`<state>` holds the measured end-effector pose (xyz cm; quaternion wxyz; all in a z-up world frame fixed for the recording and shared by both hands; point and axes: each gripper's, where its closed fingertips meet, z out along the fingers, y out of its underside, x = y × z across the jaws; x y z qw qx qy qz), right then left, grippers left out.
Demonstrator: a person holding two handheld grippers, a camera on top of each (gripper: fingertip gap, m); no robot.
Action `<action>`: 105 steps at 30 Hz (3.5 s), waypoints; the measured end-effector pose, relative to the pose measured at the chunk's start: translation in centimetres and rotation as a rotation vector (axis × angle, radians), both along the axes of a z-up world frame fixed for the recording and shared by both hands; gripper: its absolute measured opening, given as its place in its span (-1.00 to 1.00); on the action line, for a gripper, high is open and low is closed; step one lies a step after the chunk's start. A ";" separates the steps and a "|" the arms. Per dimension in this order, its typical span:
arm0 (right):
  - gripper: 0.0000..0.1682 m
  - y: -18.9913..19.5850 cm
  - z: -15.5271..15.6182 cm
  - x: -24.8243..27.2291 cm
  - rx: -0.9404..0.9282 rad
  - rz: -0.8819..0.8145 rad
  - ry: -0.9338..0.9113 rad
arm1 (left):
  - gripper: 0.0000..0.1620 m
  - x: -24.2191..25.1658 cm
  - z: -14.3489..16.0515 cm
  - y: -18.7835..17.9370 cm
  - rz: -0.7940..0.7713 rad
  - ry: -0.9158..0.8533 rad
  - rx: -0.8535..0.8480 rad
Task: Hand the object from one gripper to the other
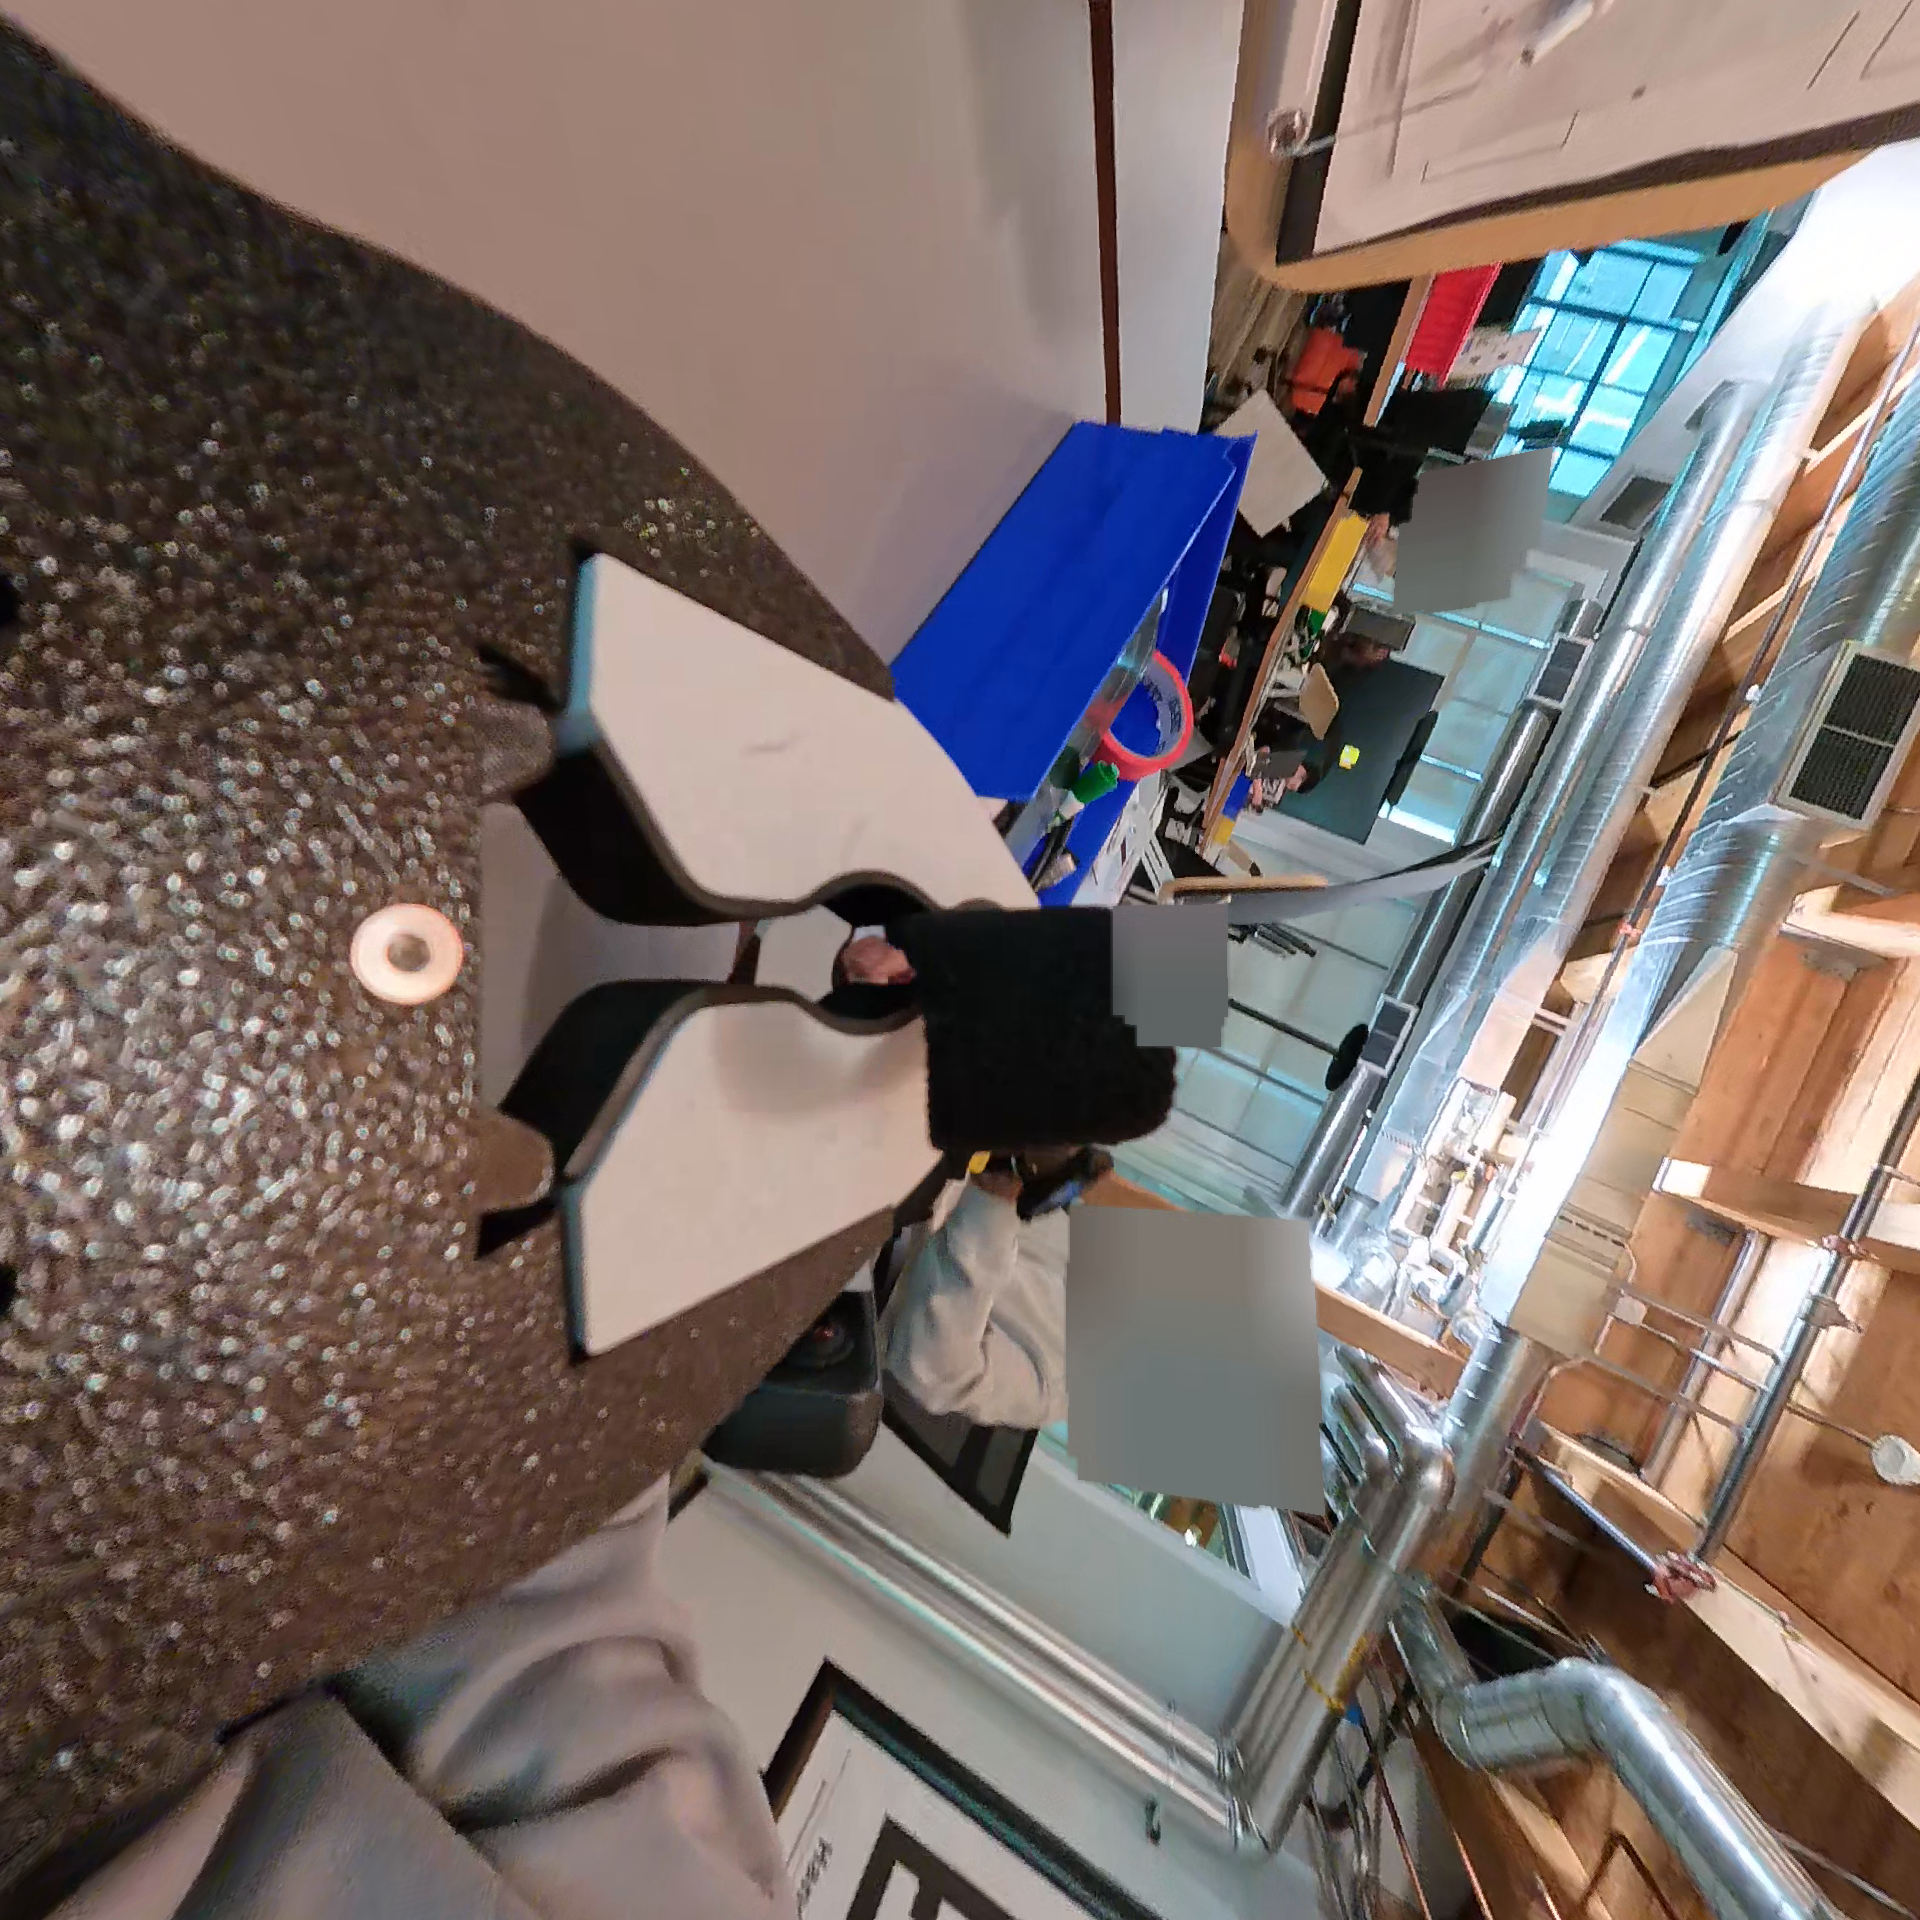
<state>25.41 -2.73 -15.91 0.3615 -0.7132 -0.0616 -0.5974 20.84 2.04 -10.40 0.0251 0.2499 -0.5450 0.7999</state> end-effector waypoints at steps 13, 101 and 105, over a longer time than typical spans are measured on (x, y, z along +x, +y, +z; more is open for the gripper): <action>-0.76 0.9 -0.5 -0.8 0.148 0.098 0.225 | -0.66 -0.2 0.5 0.6 0.082 -0.143 0.006; -0.53 3.3 2.8 -6.7 0.649 0.662 0.824 | -0.75 1.8 -5.4 -0.3 0.504 -0.853 0.989; -0.18 3.2 2.1 -5.9 0.658 0.622 0.879 | -0.74 0.8 -3.4 -0.6 0.346 -0.555 0.623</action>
